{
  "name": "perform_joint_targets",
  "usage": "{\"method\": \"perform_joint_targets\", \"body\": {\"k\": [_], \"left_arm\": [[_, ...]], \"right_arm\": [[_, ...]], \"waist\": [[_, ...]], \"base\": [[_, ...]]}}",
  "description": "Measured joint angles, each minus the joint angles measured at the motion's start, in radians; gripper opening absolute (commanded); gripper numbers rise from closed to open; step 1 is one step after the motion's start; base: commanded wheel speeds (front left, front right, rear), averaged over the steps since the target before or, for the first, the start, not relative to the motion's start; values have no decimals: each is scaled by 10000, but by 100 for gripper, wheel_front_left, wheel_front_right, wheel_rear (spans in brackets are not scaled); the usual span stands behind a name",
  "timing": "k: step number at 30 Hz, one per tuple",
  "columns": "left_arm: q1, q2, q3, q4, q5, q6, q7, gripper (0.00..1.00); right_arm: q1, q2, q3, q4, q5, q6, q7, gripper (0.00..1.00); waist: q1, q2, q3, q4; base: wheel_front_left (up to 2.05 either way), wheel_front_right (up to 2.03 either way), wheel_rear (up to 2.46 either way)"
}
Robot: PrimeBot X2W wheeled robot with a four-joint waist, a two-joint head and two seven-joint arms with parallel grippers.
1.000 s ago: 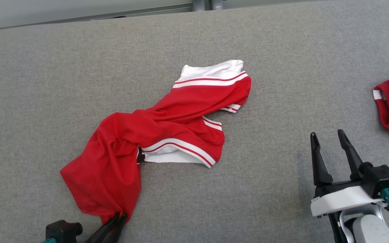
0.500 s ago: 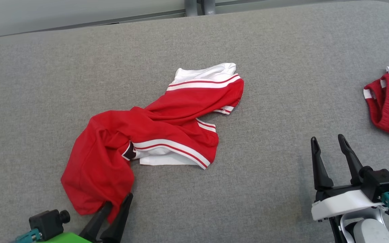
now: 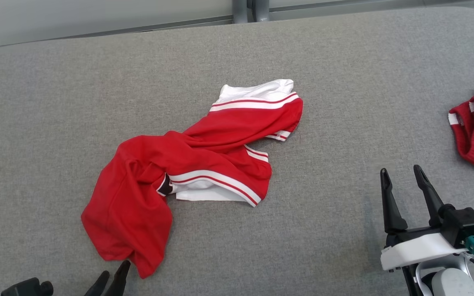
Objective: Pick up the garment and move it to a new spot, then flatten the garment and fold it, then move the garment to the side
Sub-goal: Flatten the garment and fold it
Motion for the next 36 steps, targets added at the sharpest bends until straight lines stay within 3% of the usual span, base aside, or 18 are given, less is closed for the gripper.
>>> {"method": "perform_joint_targets", "body": {"k": [9, 19, 20, 21, 23, 28, 32, 36], "left_arm": [[-85, -658, 844, 408, -1367, 15, -35, 100], [-662, -1049, 963, 1338, -1532, 150, 86, 100], [-696, -1045, 945, 1390, -1511, 150, 81, 93], [-719, -1045, 947, 1459, -1450, 150, 44, 48], [-740, -1057, 1009, 1599, -1417, 150, -90, 0], [-659, -533, 1016, 1605, -1007, 232, -198, 0], [-444, 420, 1152, 1007, -491, 420, -245, 0], [-265, 1488, 1664, 430, -96, 894, -364, 0]], "right_arm": [[-12, -2, 94, -6, -58, 0, 0, 100], [-80, 2, 155, 0, -48, 0, 0, 100], [-79, 0, 151, 0, -46, 0, 0, 100], [-77, 0, 138, 0, -33, 0, 2, 100], [-74, 0, 132, 0, -29, 0, 0, 100], [-23, 0, 58, -2, -19, 0, 0, 100], [67, -2, 8, -10, -2, 0, 0, 100], [62, -2, 44, -13, 12, 0, 0, 100]], "waist": [[0, 0, 82, -14], [0, 0, 157, -400], [0, 0, 164, -436], [0, 0, 169, -471], [0, 0, 173, -525], [0, 0, 116, -527], [0, 0, 78, -380], [0, 0, 59, -169]], "base": [[0, 0, 0], [0, 0, 0], [0, 0, 0], [0, 0, 0], [0, 0, 0], [0, 0, 0], [0, 0, 0], [0, 0, 0]]}}
